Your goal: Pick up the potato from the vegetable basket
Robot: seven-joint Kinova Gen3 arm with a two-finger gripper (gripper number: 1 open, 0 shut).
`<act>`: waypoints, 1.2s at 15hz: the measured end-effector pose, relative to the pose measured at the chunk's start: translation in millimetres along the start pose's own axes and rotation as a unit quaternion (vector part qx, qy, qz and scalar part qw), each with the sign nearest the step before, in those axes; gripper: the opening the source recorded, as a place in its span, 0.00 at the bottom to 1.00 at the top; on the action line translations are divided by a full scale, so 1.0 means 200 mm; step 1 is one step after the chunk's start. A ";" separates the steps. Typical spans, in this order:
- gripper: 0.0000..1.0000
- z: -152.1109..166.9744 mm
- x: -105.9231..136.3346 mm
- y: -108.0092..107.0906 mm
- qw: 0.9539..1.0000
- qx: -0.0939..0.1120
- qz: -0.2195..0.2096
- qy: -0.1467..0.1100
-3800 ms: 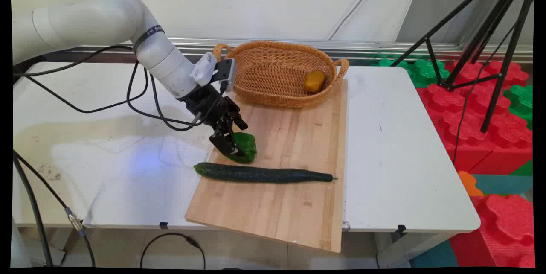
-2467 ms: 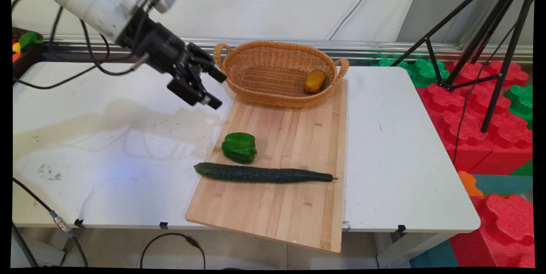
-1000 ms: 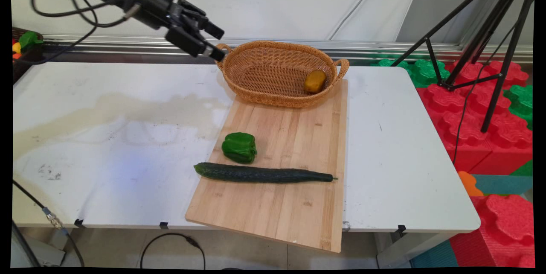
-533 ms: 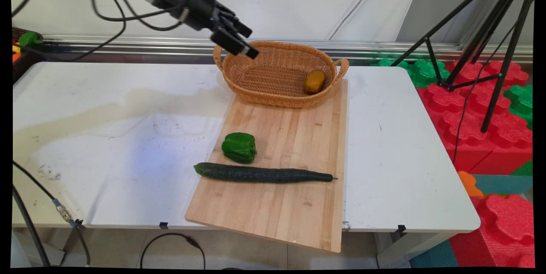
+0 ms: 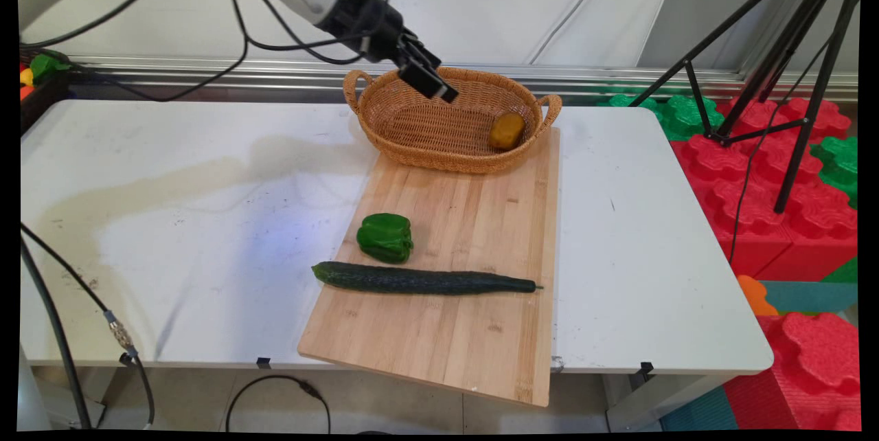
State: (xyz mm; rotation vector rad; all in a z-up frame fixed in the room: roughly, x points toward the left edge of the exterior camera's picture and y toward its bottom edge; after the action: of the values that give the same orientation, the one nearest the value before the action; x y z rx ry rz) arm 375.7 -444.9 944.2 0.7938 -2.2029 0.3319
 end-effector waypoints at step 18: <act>1.00 0.65 0.04 -0.12 0.998 0.037 -0.042 -0.028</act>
State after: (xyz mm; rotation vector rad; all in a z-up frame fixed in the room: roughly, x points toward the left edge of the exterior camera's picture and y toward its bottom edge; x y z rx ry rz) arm 311.6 -526.3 861.0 0.9434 -2.2119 0.3553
